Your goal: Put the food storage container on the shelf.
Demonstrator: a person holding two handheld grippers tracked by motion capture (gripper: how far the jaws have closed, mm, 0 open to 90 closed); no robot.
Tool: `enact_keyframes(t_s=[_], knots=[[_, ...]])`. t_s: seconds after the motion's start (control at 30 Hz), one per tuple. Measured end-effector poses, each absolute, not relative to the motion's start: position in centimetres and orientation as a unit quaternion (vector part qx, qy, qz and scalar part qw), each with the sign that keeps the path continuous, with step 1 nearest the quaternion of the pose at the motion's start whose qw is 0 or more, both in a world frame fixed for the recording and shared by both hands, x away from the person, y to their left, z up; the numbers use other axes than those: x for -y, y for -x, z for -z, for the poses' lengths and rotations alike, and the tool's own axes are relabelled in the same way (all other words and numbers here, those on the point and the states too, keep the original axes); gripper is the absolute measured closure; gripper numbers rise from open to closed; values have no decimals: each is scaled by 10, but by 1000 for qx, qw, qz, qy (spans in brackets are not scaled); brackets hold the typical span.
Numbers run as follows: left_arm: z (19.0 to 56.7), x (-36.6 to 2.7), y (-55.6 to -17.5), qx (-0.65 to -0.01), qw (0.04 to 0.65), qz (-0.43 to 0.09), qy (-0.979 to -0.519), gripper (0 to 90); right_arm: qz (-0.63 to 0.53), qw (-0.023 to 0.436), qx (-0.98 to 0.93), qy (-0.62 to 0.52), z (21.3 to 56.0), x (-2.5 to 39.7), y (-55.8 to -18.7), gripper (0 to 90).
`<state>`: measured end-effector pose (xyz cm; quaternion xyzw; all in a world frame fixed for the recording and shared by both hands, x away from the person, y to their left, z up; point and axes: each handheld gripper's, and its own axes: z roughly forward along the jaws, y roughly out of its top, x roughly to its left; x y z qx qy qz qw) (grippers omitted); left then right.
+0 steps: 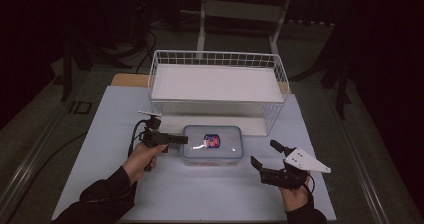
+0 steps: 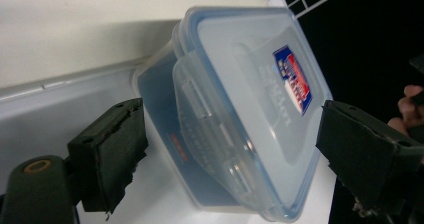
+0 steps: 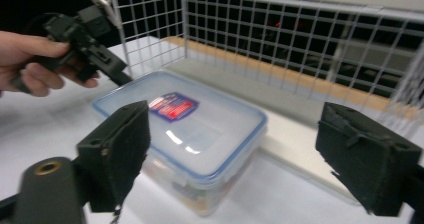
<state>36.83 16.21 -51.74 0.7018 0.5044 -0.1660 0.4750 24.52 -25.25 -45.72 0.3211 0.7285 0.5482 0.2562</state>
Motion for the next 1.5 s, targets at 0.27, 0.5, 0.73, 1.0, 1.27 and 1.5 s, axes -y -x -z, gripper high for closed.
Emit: enact_keyframes(t_s=[0.27,0.5,0.73,1.0,1.27,1.5], knots=[[530,-159,-373,-520,459,206,-690,311,-553,213,-735,-329,459,256,-248,158],[529,-162,-370,-509,473,222,-683,458,-546,191,-743,-337,459,256,-250,136],[523,-164,-359,-491,489,207,-691,517,-524,184,-754,-349,463,253,-255,108],[521,-164,-348,-462,504,195,-703,557,-508,138,-771,-358,469,247,-268,111],[519,-164,-339,-444,512,185,-712,574,-511,82,-767,-379,476,247,-290,146],[518,-165,-334,-427,514,181,-722,585,-511,15,-764,-394,485,249,-313,240]])
